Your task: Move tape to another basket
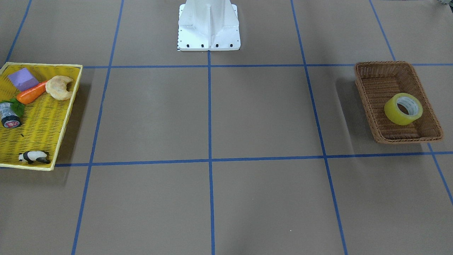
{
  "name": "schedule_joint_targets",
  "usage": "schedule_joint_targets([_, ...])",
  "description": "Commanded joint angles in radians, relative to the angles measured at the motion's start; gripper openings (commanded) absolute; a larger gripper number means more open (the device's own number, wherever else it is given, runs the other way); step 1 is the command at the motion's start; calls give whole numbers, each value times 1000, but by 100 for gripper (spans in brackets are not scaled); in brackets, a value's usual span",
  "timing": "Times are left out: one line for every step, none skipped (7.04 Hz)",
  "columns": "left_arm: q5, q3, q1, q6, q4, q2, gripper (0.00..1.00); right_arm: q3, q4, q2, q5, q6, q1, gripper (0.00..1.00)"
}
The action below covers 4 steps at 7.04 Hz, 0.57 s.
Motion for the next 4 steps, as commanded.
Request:
schedule_joint_targets([1, -1, 0, -1, 0, 0, 99, 0, 0, 0, 0, 1, 0, 100])
schedule_joint_targets([1, -1, 0, -1, 0, 0, 99, 0, 0, 0, 0, 1, 0, 100])
schedule_joint_targets([1, 0, 0, -1, 0, 0, 99, 0, 0, 0, 0, 1, 0, 100])
schedule_joint_targets([1, 0, 0, -1, 0, 2, 99, -6, 0, 0, 2, 1, 0, 100])
